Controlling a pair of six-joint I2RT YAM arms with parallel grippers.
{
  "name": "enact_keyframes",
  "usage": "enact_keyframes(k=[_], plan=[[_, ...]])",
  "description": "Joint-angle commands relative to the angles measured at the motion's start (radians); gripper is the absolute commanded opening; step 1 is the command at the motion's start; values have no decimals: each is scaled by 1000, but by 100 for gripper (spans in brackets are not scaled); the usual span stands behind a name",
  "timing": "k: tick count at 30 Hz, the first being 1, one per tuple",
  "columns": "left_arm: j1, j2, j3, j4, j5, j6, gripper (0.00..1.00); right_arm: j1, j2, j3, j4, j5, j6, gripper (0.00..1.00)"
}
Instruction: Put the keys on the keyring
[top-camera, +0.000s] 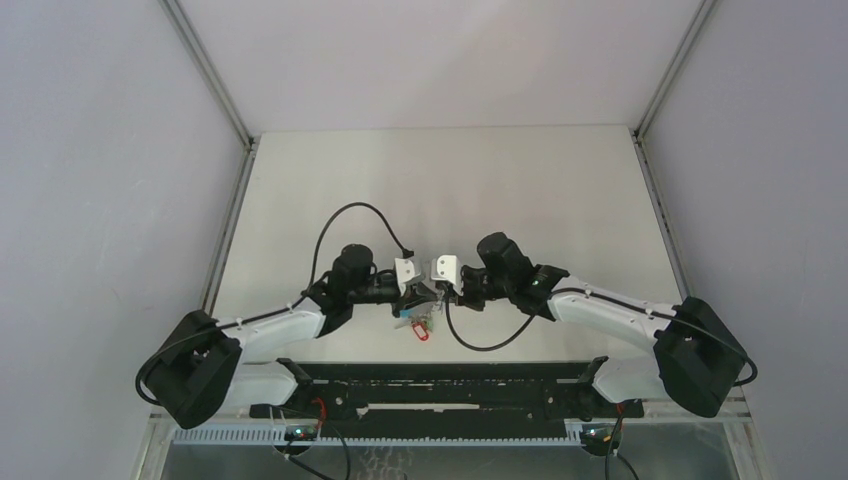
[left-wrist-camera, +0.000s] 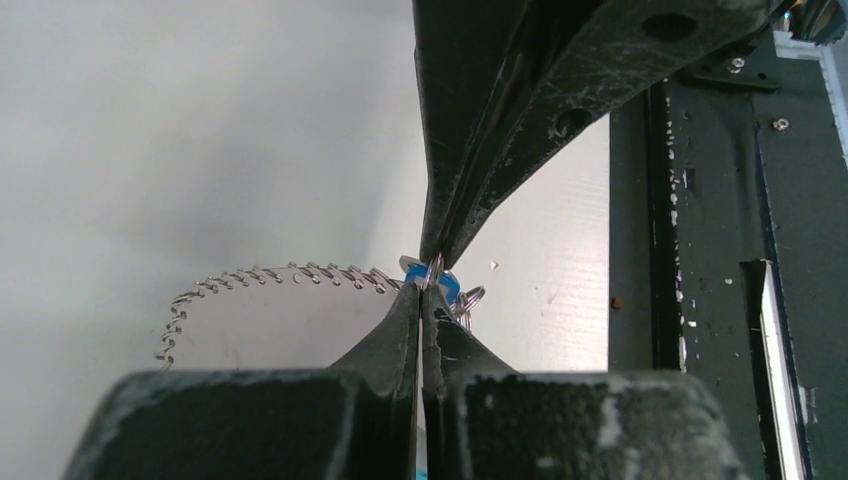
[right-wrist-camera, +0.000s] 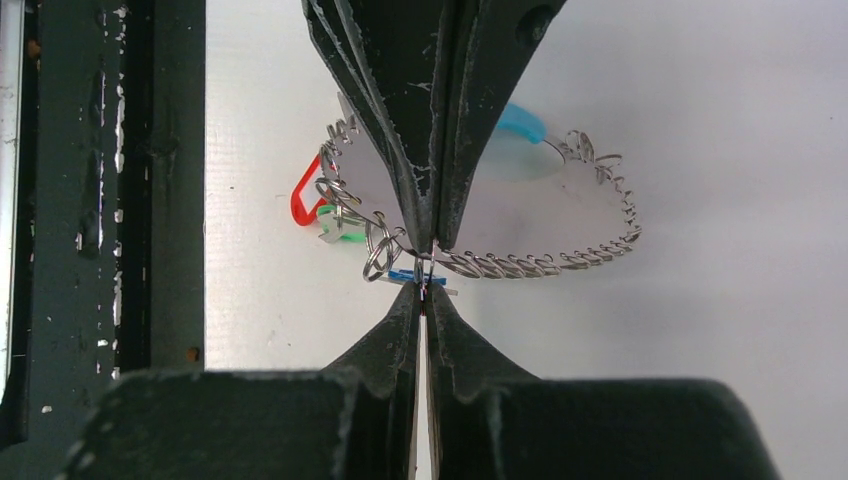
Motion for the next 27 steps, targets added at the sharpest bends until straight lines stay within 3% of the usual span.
enact_keyframes(k=[1,13,20,27], plan=[[-35,-27,81,-50,-53,62,0,22,2,58,77,-27,2,0],[-117,-30,122,-159,-203,154,0,24,53,85,72,-34,5,0],[-123,-38,84,-87,-221,146,0,-26,55,73,90,-127,20,0],[-121,-35,73,-63,-201,139,0,-45,33,42,117,-127,26,0]])
